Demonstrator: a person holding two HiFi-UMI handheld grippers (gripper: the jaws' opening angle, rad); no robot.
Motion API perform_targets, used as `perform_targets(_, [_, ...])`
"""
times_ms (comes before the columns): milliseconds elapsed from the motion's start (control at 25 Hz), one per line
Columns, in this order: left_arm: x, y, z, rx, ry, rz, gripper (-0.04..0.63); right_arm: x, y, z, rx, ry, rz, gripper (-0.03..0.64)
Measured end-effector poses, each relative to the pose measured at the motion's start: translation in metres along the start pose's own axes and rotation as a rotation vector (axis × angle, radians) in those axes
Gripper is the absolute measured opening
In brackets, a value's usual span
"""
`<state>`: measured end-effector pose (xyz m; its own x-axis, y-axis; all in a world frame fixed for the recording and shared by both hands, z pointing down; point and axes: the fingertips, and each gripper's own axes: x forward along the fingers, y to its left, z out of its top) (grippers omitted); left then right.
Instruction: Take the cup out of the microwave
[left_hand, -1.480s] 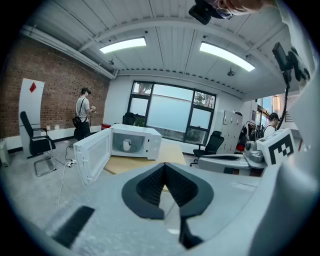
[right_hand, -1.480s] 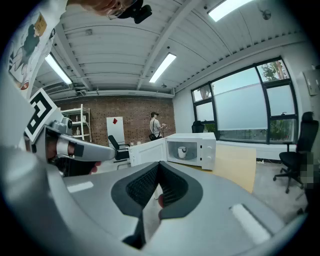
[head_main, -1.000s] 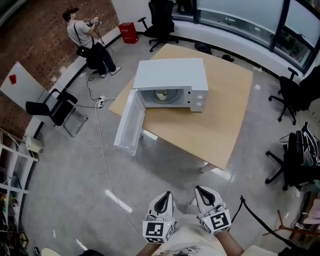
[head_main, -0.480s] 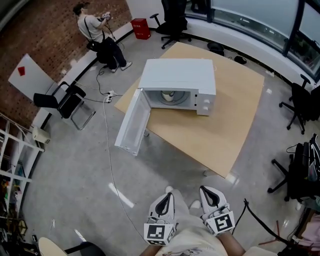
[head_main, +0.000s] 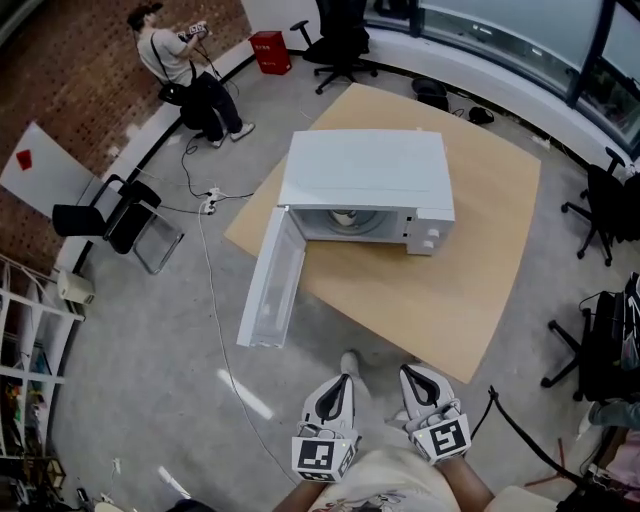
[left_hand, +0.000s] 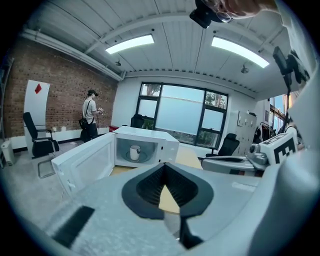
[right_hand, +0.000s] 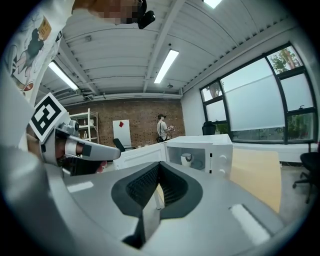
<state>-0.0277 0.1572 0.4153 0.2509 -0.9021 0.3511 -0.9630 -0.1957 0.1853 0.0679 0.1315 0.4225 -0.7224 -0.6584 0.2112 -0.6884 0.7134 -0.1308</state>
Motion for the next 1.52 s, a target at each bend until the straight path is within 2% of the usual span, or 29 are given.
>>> perform_targets(240, [0.049,0.057,0.031,0.002,0.015,-0.076,0.003,0.072,-0.016,0.023,0.034,-0.016,-0.085,0.005])
perform_targets(440, [0.083,0.076,0.046,-0.001,0.021,-0.12,0.003,0.118,-0.035,0.03,0.05,-0.021,-0.139,0.006])
perform_targets(640, [0.117,0.084,0.048,-0.006,-0.011,-0.126,0.003,0.147,-0.058,0.02,0.061,0.001,-0.154,0.006])
perform_targets(840, [0.161,0.093,0.058,0.012,-0.094,-0.085,0.013,0.158,-0.078,0.008,0.09,0.026,-0.165,0.006])
perform_targets(880, [0.172,0.095,0.056,0.026,-0.09,-0.084,0.128,0.161,-0.081,0.005,0.091,0.032,-0.162,0.006])
perform_targets(920, [0.183,0.099,0.053,0.04,-0.085,-0.079,0.203,0.164,-0.085,0.002,0.091,0.038,-0.158,0.006])
perform_targets(1040, [0.22,0.113,0.045,0.063,-0.101,-0.047,0.259,0.174,-0.095,-0.007,0.094,0.051,-0.146,0.006])
perform_targets(1240, [0.274,0.133,0.048,0.109,-0.197,-0.011,0.344,0.195,-0.107,-0.008,0.108,0.023,-0.152,0.006])
perform_targets(1360, [0.303,0.149,0.049,0.104,-0.207,0.027,0.385,0.21,-0.113,-0.005,0.092,0.009,-0.143,0.006])
perform_targets(1520, [0.345,0.167,0.038,0.126,-0.207,0.064,0.449,0.22,-0.129,0.003,0.114,-0.036,-0.191,0.006])
